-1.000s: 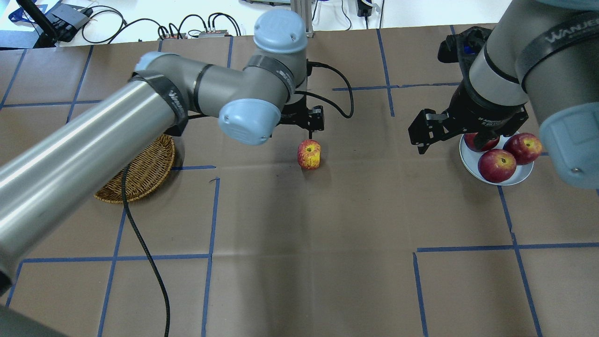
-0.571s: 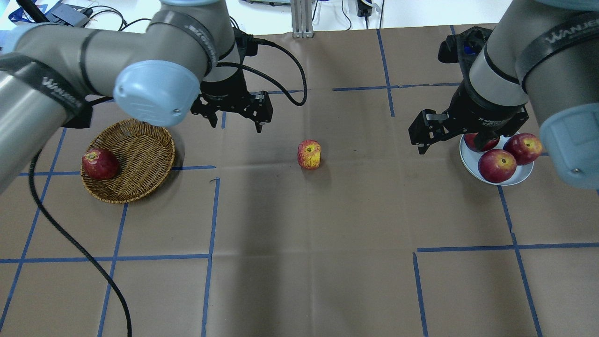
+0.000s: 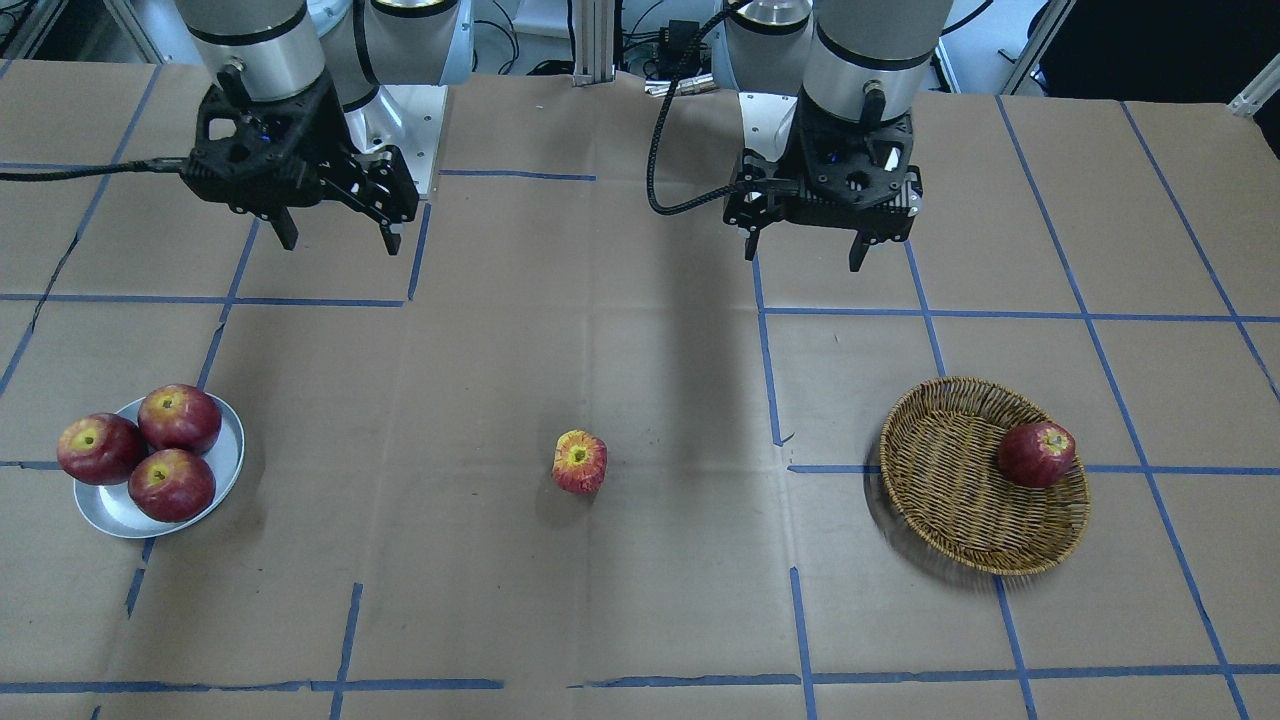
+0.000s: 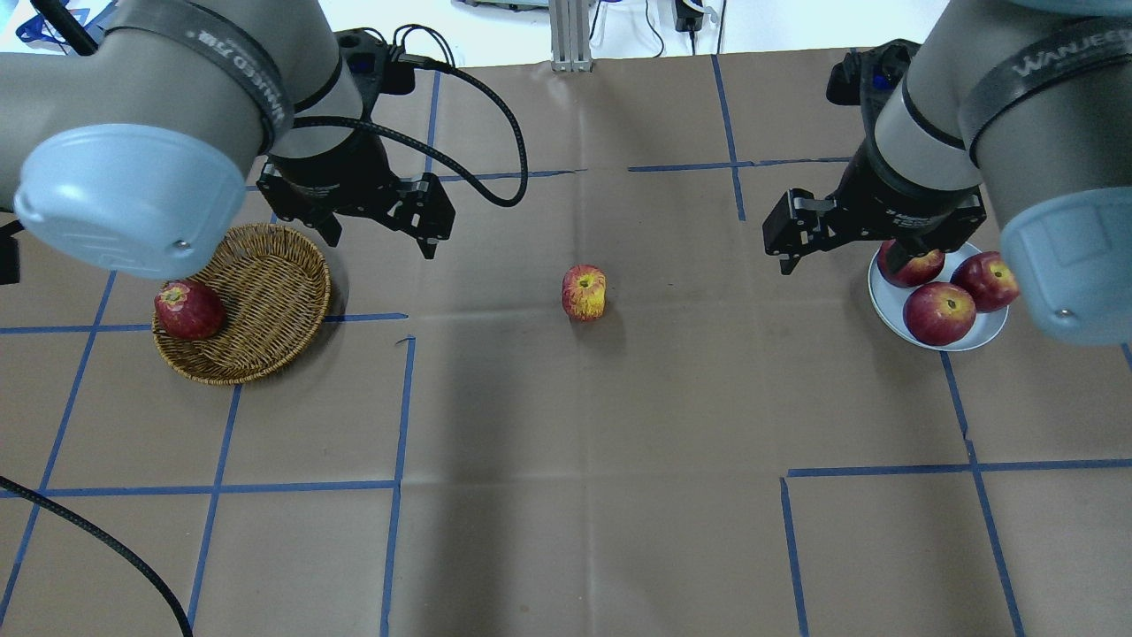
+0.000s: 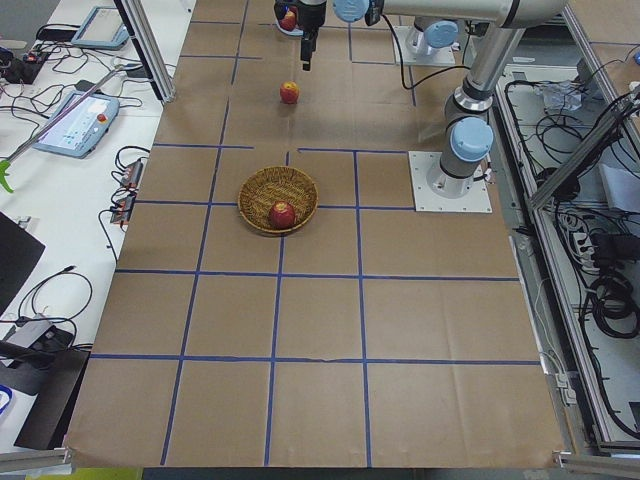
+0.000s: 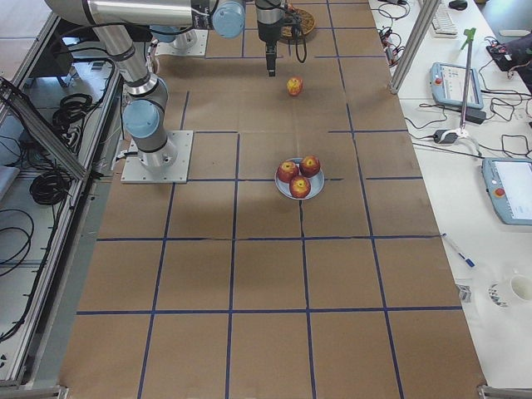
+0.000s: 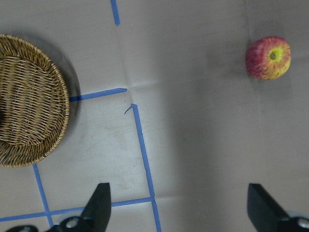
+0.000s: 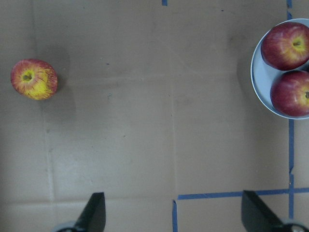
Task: Transfer apple from basket to plate
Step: 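Reach the right gripper to the apple on the table and grasp it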
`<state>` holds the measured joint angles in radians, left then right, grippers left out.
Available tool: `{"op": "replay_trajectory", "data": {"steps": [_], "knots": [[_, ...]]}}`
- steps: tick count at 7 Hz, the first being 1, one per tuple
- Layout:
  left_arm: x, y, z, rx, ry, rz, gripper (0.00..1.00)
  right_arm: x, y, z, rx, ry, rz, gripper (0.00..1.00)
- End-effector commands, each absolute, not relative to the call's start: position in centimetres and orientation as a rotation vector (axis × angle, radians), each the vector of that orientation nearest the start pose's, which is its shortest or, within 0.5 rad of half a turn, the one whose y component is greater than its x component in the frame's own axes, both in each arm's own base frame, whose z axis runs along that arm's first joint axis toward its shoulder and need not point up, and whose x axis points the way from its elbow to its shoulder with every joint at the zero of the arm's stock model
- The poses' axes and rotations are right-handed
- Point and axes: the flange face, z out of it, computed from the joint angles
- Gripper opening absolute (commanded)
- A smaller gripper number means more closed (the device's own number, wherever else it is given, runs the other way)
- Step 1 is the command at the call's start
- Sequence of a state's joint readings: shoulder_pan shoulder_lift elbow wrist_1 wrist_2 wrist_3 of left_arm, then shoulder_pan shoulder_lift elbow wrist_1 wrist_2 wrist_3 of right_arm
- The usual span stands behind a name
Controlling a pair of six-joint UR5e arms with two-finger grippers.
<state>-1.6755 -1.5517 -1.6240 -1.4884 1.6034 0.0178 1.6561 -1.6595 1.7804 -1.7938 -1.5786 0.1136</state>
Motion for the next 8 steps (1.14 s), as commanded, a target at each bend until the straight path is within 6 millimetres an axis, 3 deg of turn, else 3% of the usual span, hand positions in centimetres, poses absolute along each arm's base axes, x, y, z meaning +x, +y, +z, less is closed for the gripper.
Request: {"op": "replay_trajectory", "data": {"steps": [1, 3, 4, 6, 8], "knots": [[-15.2, -47.5, 47.8, 0.102, 3.108, -0.042, 0.99, 24.1, -47.7, 42.3, 0.03, 3.123, -0.19, 1.0], [-15.6, -47.3, 46.2, 0.101, 3.117, 0.018, 0.99, 30.2, -50.9, 39.2, 0.073, 3.11, -0.199, 1.0], [-15.3, -47.1, 46.1, 0.098, 3.115, 0.026, 0.99, 32.7, -51.7, 36.7, 0.059, 3.1, -0.222, 1.0], [-15.2, -47.0, 46.1, 0.098, 3.114, 0.028, 0.99, 33.7, -53.8, 30.8, 0.073, 3.16, -0.227, 1.0], [-15.2, -46.9, 46.0, 0.098, 3.114, 0.03, 0.99, 35.2, -54.7, 26.5, 0.062, 3.163, -0.23, 1.0]]}}
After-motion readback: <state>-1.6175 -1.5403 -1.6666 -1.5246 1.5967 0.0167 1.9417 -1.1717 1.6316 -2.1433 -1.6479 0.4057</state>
